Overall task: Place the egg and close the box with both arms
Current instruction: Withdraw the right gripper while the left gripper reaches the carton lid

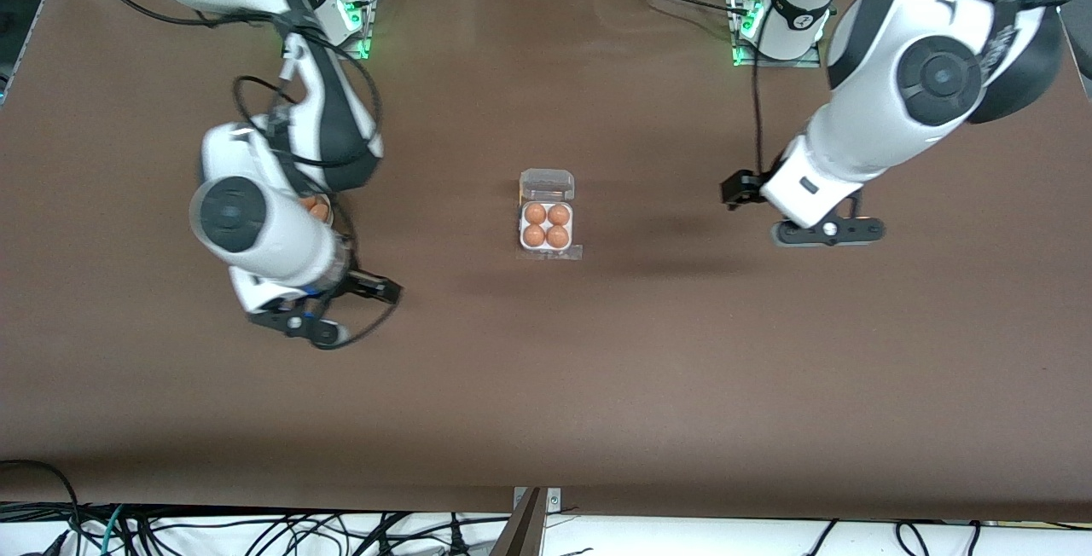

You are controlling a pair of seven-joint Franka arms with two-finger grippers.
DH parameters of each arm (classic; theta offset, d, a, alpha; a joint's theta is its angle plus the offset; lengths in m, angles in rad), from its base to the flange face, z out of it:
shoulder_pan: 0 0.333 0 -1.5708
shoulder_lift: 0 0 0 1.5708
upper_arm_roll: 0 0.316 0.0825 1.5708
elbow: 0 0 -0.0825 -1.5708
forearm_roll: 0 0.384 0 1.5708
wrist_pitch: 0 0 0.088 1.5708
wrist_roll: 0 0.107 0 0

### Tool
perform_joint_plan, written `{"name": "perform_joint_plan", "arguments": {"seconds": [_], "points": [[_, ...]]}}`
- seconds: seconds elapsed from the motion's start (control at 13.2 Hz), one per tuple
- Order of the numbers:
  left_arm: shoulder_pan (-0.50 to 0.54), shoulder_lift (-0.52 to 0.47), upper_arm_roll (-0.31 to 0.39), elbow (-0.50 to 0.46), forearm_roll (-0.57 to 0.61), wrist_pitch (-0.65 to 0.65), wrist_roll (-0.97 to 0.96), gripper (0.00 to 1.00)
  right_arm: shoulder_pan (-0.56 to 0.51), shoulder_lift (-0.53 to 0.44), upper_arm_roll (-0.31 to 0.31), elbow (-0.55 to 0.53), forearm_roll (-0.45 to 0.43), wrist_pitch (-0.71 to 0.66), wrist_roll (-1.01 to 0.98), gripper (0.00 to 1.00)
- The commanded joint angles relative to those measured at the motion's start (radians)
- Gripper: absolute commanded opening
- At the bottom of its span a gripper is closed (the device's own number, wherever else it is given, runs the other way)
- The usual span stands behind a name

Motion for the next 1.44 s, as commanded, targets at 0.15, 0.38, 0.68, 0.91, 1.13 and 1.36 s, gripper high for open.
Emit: {"name": "perform_joint_plan", "arguments": {"seconds": [0.15, 0.38, 0.68, 0.91, 1.13, 1.36], "points": [[-0.115, 0.127, 0.009, 0.073, -0.184, -0.019, -0.162, 0.55, -0.194, -0.263, 0.027, -0.178, -0.088, -0.077, -0.383, 1.00], [-0.215, 0.214, 0.009, 0.131, -0.232, -0.017, -0.328, 0.42, -0.287, -0.373, 0.054, -0.183, -0.083, -0.183, -0.394, 1.00], [-0.307, 0.304, 0.009, 0.175, -0.235, -0.014, -0.436, 0.29, -0.389, -0.488, 0.114, -0.181, -0.097, -0.278, -0.390, 1.00], [-0.326, 0.350, 0.009, 0.173, -0.288, -0.017, -0.481, 0.27, -0.423, -0.515, 0.122, -0.225, -0.096, -0.269, -0.387, 1.00], [-0.356, 0.380, 0.009, 0.170, -0.301, -0.021, -0.491, 0.26, -0.426, -0.524, 0.134, -0.256, -0.094, -0.205, -0.394, 1.00], [-0.383, 0.417, 0.009, 0.168, -0.299, -0.021, -0.511, 0.26, -0.407, -0.507, 0.135, -0.259, -0.096, -0.183, -0.382, 1.00]]}}
